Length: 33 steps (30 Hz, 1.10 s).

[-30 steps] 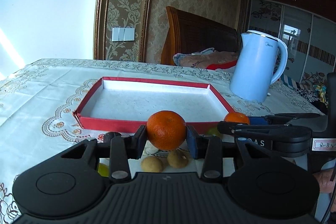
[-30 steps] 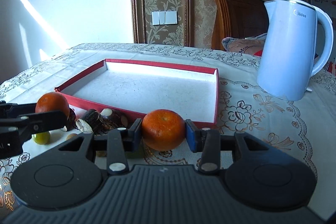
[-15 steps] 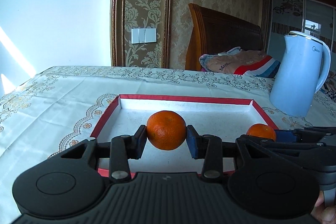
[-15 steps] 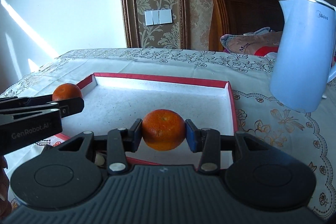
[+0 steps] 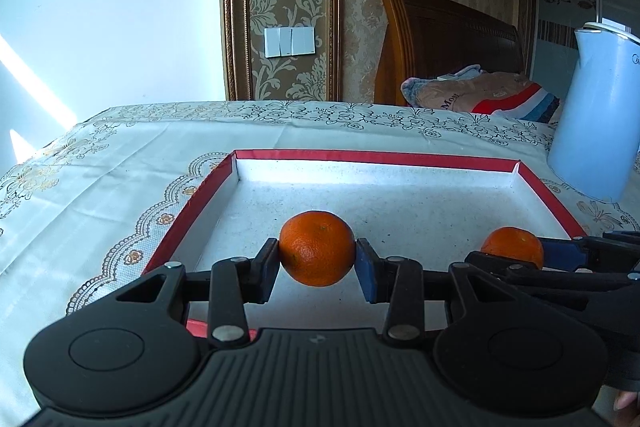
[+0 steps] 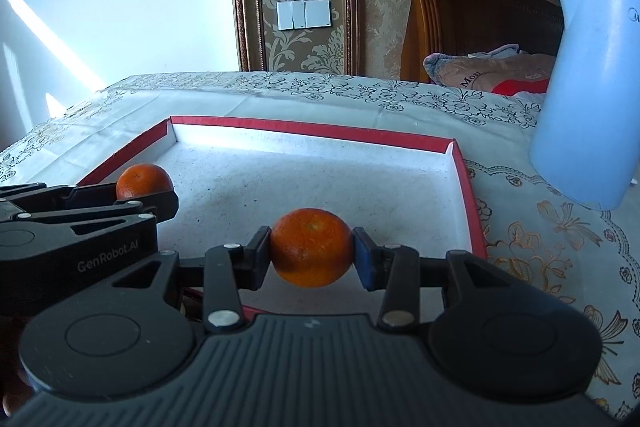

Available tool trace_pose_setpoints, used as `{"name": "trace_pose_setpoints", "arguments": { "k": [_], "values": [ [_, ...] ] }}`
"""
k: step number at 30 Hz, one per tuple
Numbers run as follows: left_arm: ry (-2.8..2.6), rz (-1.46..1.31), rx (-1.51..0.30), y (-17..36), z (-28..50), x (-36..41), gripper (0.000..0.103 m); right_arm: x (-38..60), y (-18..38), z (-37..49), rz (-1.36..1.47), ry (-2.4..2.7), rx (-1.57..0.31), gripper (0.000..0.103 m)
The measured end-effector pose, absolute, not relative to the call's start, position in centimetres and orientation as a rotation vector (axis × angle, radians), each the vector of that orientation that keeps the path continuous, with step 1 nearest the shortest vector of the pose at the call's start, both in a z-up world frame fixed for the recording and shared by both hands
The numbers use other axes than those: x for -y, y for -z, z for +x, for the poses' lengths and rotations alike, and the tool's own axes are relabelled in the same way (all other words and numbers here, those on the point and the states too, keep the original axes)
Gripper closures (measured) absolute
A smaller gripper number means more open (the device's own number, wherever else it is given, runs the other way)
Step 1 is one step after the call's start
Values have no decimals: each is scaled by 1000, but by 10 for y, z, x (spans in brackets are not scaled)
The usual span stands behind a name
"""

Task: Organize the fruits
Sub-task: 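Lift both held tangerines and carry them over the red tray, then open the left tool over the tray while the right tool releases its tangerine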

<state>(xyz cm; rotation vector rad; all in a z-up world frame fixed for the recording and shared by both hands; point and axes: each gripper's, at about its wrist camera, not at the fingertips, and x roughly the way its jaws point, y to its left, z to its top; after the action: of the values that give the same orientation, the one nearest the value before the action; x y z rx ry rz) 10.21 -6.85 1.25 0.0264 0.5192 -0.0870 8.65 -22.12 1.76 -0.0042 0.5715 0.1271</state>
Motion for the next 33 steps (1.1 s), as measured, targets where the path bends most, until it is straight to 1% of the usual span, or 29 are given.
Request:
{"name": "trace_pose_setpoints", "arguments": {
  "k": [18,28,32,33],
  "values": [
    [91,31,-584,1,109,70,63,220,-8,90,15,-126,-596,62],
    [81,74,-563,5,106,77,62,222,-4,91,30,-136,-611,62],
    [84,61,-569,6,106,75,60,223,-3,90,37,-134,-607,62],
    [85,62,-567,6,105,75,57,223,-2,90,39,-133,-605,62]
  ]
}}
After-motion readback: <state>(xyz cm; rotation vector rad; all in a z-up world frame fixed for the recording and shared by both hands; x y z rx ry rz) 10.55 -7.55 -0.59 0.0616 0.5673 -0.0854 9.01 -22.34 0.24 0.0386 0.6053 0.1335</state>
